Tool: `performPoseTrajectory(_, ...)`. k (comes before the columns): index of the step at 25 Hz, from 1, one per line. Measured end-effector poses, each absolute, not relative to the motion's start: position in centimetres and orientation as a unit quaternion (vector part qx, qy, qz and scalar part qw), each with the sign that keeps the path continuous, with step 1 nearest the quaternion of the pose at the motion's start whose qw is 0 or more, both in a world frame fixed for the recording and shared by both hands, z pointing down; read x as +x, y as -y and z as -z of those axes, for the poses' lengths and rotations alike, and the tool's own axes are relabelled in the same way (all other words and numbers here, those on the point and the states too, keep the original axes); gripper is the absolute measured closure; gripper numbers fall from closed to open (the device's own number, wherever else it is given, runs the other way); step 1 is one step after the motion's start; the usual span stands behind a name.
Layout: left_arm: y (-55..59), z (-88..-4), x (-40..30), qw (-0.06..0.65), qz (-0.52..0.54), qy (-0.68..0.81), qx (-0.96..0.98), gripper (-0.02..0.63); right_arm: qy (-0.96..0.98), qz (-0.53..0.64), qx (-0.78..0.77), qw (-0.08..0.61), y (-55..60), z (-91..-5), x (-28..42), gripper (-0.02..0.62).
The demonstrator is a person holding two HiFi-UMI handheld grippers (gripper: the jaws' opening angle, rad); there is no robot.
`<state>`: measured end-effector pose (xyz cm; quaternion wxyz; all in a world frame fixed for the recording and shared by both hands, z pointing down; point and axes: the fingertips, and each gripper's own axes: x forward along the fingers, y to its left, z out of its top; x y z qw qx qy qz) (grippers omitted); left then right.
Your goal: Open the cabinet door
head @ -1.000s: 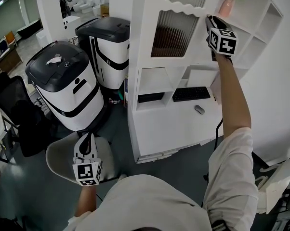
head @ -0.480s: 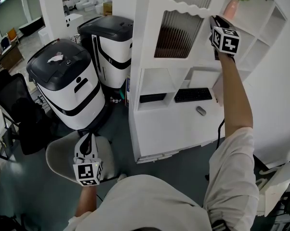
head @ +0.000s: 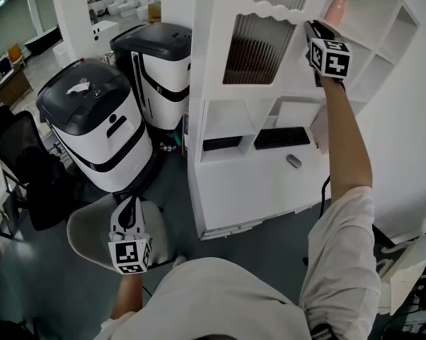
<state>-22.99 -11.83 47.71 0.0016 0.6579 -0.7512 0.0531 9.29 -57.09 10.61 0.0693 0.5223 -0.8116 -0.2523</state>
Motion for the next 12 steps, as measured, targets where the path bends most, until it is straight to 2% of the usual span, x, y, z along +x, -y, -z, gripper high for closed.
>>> performPoseTrajectory(12,12.9,-47.8,-22.4,0.004,-0.05,0.739,0.672,0.606,0.803,0.309,0.504,0.072,54.0,-10.6,9.9,0.518)
